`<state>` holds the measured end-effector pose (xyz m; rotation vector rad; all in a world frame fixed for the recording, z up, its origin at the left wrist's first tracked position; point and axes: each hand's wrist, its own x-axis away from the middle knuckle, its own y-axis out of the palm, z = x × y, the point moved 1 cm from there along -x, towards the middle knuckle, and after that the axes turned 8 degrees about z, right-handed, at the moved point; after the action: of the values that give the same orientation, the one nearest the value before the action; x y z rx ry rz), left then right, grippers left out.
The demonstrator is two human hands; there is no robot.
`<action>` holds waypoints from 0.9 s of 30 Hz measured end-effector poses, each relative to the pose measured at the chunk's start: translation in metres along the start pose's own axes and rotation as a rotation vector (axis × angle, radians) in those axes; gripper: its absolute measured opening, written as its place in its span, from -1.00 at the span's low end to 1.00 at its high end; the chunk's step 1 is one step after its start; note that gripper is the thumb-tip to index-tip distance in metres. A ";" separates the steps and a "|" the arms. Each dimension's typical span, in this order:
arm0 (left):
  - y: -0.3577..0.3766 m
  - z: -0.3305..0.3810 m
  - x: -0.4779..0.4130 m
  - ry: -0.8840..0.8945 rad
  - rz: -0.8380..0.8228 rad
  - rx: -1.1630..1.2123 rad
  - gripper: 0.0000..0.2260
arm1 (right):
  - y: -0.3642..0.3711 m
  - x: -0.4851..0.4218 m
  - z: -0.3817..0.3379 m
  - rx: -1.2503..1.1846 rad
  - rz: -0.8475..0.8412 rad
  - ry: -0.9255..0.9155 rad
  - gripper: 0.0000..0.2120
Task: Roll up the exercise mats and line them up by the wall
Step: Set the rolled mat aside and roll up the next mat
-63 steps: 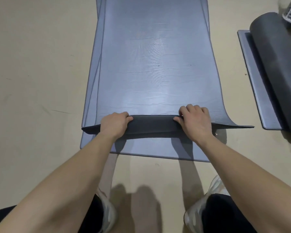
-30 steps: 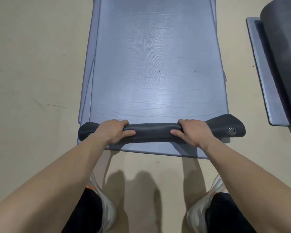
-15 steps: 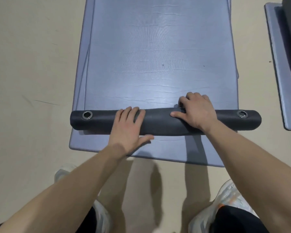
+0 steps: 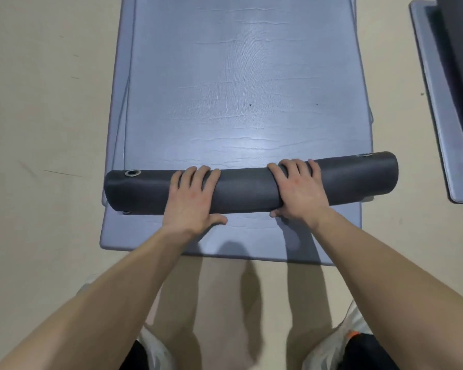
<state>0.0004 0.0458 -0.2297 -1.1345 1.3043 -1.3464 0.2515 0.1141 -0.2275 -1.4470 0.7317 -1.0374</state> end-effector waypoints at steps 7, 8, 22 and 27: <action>-0.013 -0.014 -0.032 -0.058 -0.048 0.152 -0.28 | -0.022 -0.024 0.011 -0.074 -0.140 -0.015 -0.09; -0.020 -0.013 -0.034 -0.075 -0.123 0.155 -0.28 | -0.028 -0.024 0.010 -0.081 -0.189 -0.018 -0.10; -0.055 -0.012 -0.007 -0.131 -0.454 0.268 -0.18 | -0.033 0.048 0.009 -0.136 -0.122 -0.061 -0.07; -0.029 0.004 0.033 -0.162 0.115 0.118 -0.49 | -0.049 0.010 0.025 -0.185 -0.191 -0.101 -0.10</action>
<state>-0.0014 0.0137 -0.1996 -1.0483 1.1406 -1.2055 0.2719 0.1235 -0.1765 -1.7433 0.6386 -1.0531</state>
